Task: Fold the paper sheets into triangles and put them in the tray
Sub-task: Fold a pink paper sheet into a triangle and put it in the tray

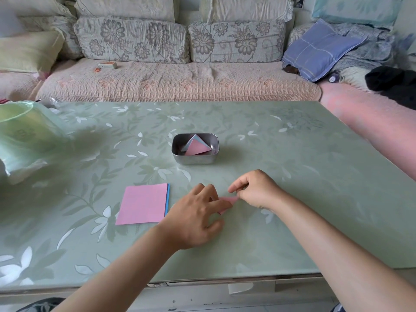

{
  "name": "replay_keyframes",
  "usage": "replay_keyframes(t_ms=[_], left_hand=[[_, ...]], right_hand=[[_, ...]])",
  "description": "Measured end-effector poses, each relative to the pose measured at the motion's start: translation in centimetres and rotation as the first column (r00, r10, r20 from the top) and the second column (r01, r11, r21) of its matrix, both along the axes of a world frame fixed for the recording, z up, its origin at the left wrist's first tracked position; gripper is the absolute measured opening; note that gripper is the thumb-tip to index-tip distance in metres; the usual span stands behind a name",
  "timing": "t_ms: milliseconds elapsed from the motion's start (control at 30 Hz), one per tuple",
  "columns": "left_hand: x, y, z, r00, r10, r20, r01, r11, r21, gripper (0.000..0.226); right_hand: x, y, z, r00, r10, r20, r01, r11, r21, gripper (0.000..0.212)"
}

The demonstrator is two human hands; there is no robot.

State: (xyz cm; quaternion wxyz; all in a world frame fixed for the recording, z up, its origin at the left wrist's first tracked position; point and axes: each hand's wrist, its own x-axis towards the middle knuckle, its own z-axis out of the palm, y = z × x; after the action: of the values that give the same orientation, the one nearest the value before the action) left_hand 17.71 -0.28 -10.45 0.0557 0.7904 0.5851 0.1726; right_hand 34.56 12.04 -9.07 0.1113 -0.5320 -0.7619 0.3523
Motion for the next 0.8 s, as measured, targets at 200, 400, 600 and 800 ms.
replay_keyframes(t_ms=[200,400,600,800], left_hand=[[1.2,0.4,-0.4,0.996,0.056,-0.064,-0.054,0.998,0.025,0.043],[1.3,1.1,-0.6,0.997,0.074,-0.027,-0.074,0.997,0.001,0.041],[0.6,0.6,-0.3,0.996,0.041,0.074,-0.038,0.998,-0.051,0.031],[-0.1,-0.5,0.2,0.992,0.013,0.123,-0.001,0.996,-0.091,0.026]], right_hand=[[0.0,-0.1,-0.2,1.0,-0.012,-0.015,0.013,1.0,0.026,0.04],[0.3,-0.1,-0.5,0.999,0.016,-0.044,-0.014,1.0,0.026,0.027],[0.1,0.0,-0.5,0.999,0.013,-0.046,-0.012,1.0,0.022,0.022],[0.1,-0.1,-0.6,0.999,0.009,-0.038,-0.008,0.999,0.032,0.025]])
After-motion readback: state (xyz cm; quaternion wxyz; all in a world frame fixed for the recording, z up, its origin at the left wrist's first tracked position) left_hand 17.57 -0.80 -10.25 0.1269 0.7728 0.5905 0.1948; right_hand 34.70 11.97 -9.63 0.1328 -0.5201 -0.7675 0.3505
